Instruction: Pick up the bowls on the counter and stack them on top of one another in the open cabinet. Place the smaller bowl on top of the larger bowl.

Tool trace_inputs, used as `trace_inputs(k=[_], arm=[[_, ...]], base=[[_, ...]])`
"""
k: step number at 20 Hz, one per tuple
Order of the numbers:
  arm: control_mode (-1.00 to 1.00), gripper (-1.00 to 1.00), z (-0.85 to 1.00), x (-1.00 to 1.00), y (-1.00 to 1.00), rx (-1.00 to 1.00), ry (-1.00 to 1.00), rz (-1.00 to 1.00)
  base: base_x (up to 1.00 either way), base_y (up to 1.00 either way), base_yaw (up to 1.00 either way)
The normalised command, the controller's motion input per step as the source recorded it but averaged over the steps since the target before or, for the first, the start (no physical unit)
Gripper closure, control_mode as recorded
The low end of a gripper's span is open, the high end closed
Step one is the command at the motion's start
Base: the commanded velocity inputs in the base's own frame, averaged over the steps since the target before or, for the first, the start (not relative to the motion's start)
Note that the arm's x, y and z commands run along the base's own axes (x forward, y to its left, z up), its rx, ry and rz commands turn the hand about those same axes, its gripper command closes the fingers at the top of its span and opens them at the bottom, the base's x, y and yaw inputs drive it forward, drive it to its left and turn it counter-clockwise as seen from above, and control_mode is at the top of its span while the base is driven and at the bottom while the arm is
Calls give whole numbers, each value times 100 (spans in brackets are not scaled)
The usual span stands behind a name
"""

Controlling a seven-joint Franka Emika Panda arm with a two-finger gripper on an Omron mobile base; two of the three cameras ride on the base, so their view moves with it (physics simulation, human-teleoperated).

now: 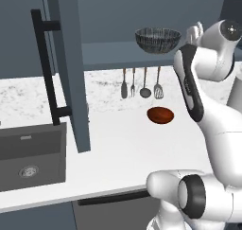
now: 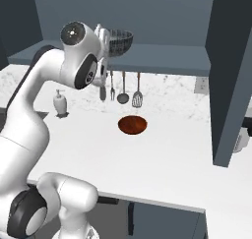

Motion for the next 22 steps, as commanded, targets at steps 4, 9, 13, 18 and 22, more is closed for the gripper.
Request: trace_inputs(k=[4,9,13,18,22], arm=[[-100,-100,-74,-62,-61,4,18,13],[-100,-100,-82,-33,-57,10,2,32],[-100,-100,-80,0,-24,4,17,31],[-100,-100,-78,8,-10,0,22,24],[-100,-100,-75,44,-1,0,9,13]], base=[[0,0,0],[0,0,0],[0,0,0],[0,0,0],[0,0,0]])
